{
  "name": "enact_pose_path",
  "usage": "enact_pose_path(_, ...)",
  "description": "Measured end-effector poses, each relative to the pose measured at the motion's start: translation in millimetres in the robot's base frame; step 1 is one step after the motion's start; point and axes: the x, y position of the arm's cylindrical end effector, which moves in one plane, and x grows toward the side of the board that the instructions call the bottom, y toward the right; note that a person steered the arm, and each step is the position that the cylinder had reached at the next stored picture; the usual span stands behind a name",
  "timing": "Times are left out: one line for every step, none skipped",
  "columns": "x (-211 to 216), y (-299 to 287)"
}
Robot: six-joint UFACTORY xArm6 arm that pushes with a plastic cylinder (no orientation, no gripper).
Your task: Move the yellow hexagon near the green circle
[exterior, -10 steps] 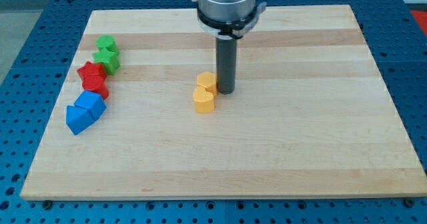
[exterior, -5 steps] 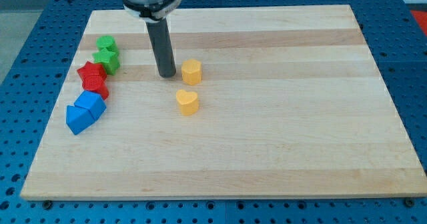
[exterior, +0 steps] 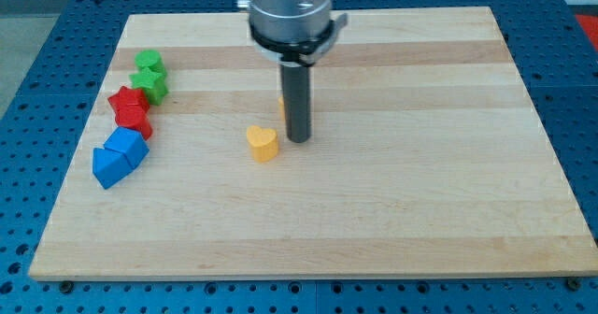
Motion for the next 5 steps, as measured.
enact_pose_path(-34.9, -3.3)
enact_pose_path(-68.5, -49.7)
enact_pose_path(-76.4, -63.0)
enact_pose_path(-76.4, -62.9)
enact_pose_path(-88.4, -71.9)
